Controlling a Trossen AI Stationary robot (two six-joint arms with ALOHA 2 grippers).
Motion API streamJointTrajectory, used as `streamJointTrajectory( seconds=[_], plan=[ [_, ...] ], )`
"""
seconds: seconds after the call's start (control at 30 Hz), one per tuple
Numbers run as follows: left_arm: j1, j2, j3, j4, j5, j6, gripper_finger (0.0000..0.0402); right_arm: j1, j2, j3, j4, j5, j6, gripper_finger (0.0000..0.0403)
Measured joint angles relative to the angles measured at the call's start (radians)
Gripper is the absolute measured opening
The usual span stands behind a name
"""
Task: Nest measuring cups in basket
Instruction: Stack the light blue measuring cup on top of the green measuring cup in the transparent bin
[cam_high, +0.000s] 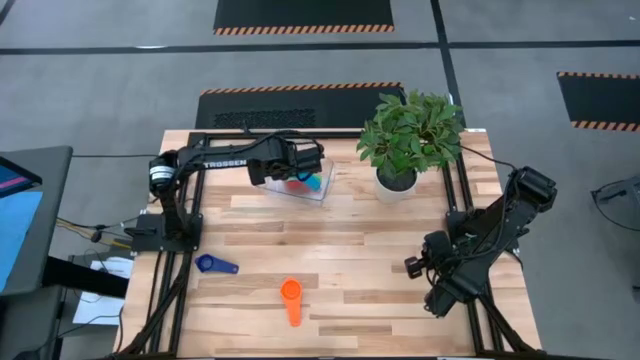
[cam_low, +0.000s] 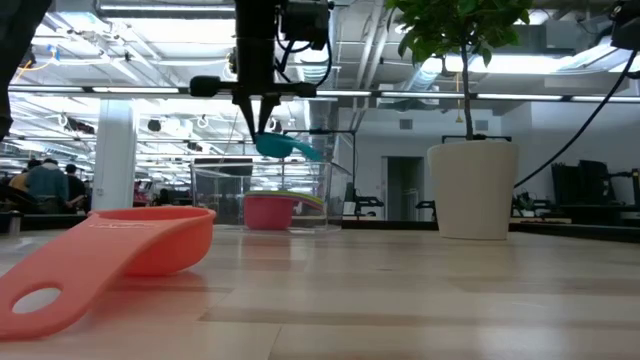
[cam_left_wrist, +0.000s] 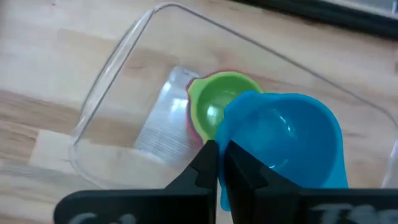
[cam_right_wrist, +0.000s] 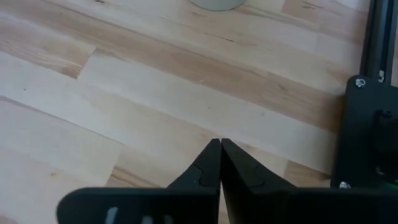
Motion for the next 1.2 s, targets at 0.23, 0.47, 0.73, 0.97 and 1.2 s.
streamJointTrajectory(
  seconds=[0.23, 0.47, 0.73, 0.97, 1.2],
  plan=[
    [0.018, 0.009, 0.000, 0.009, 0.005, -0.054, 0.0000, 0.000, 0.000, 0.000, -0.001, 0.000, 0.000, 0.0025],
    [0.016, 0.071, 0.000, 0.038, 0.032, -0.092, 0.0000, 0.000, 0.000, 0.000, -0.006, 0.000, -0.001, 0.0023],
    [0.021, 0.092, 0.000, 0.059, 0.018, -0.104, 0.0000, 0.000, 0.000, 0.000, -0.002, 0.000, 0.000, 0.0026],
    [0.028, 0.090, 0.001, 0.033, -0.015, -0.141, 0.0003, 0.000, 0.000, 0.000, -0.001, 0.000, -0.026, 0.0022],
    [0.047, 0.090, 0.001, 0.033, 0.011, -0.098, 0.0033, 0.000, 0.000, 0.000, -0.001, 0.000, -0.026, 0.0028]
  ],
)
